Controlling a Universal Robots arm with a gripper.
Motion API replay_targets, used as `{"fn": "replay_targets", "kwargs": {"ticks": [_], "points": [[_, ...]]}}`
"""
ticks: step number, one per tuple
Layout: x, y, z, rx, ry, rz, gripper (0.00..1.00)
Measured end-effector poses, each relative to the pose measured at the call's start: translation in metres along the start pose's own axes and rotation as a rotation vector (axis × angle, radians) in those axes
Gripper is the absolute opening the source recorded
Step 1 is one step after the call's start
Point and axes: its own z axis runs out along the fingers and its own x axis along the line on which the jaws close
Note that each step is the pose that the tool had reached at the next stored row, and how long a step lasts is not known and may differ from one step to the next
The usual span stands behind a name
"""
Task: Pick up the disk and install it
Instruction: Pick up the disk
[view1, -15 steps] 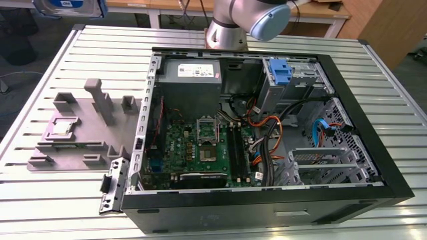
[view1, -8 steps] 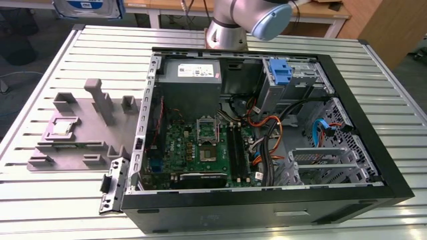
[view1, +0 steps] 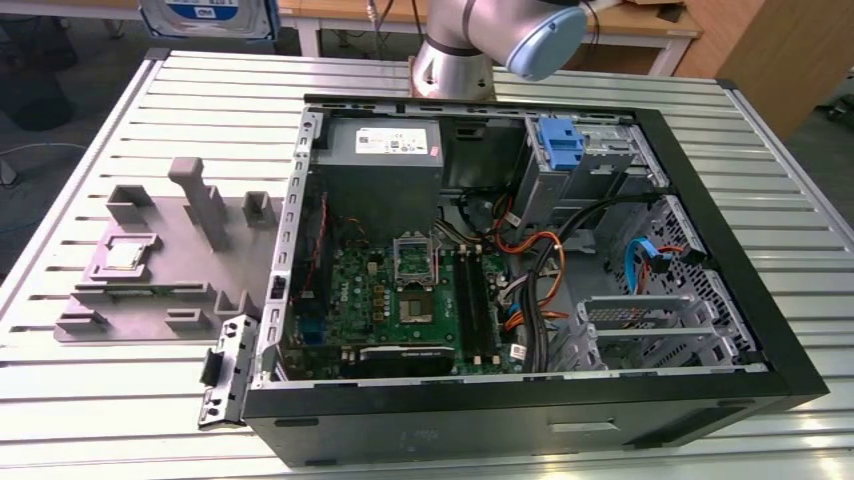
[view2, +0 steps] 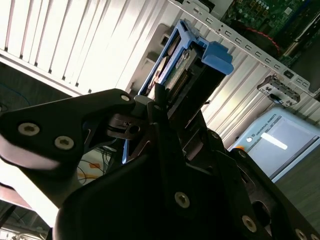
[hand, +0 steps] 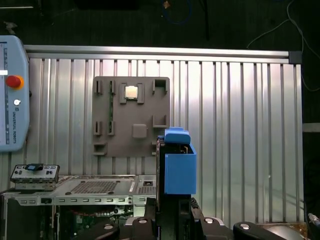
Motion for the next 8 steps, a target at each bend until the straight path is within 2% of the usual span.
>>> {"fn": "replay_targets", "kwargs": {"ticks": [8], "points": [[0.0000, -0.0021, 0.0000, 0.0001, 0.0000, 0.000, 0.35]]}}
